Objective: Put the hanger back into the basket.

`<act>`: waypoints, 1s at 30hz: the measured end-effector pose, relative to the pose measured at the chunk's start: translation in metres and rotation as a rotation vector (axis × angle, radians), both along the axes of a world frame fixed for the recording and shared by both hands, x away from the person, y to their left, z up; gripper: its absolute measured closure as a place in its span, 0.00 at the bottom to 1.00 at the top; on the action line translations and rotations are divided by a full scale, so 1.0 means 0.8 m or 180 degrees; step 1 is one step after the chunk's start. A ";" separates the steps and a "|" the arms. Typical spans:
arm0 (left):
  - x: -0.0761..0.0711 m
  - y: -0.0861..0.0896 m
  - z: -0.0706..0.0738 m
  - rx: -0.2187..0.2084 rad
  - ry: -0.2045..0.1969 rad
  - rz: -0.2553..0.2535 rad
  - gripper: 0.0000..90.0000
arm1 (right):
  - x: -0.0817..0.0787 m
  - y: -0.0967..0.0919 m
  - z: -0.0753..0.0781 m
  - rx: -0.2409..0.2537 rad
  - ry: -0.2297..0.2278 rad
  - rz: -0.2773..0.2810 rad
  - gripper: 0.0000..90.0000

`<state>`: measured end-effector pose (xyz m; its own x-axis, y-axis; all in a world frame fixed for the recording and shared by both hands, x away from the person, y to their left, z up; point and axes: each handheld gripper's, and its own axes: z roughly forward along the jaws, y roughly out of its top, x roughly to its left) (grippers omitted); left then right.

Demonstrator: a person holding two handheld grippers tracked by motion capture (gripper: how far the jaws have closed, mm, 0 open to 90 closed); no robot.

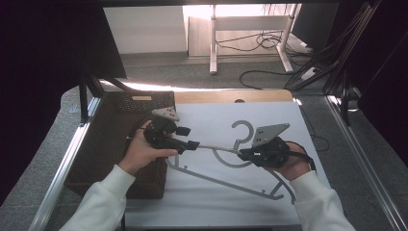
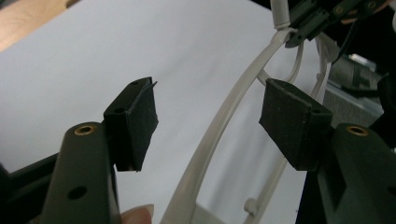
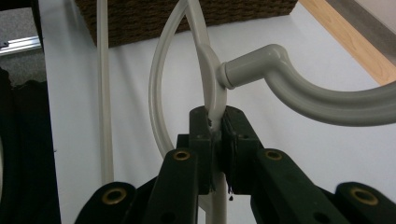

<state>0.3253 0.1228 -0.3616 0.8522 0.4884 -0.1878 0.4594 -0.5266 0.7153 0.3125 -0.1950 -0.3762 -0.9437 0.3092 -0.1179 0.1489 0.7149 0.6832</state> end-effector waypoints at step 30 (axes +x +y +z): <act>0.000 -0.051 -0.021 0.0583 0.0384 -0.0904 0.88 | -0.007 0.008 0.002 -0.0049 -0.0103 0.0343 0.91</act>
<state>0.3256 0.0818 -0.3784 0.9358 0.2700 -0.2265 0.3516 -0.7598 0.5469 0.3072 -0.1883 -0.3745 -0.9670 0.2040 -0.1527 0.0486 0.7360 0.6752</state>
